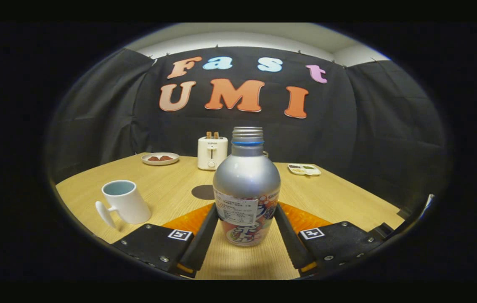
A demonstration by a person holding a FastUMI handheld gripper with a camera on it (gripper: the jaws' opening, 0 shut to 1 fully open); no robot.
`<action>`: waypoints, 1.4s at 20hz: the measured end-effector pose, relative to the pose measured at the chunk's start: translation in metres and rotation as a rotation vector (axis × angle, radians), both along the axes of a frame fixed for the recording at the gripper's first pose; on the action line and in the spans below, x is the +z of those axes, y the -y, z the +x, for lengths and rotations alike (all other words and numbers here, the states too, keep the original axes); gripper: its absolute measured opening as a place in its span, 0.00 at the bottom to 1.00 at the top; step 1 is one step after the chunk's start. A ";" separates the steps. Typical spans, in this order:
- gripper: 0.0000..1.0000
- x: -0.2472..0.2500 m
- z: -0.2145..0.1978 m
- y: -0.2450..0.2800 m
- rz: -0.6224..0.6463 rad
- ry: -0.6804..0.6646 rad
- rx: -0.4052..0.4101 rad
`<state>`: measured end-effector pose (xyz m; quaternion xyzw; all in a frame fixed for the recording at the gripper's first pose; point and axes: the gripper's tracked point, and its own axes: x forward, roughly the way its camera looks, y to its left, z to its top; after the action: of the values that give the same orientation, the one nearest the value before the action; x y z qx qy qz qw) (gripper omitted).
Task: Take the bottle from table, then pour the juice into the cup, finally place the bottle on the coaster
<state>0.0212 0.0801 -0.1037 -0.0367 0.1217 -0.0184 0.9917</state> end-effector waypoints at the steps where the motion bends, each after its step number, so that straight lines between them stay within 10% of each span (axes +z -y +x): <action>1: 0.78 0.005 -0.002 -0.005 -0.025 0.005 0.003; 28: 0.78 0.034 0.035 -0.104 -0.956 0.070 0.301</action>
<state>0.0560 0.1839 -0.0701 -0.5033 0.0597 0.0699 0.8592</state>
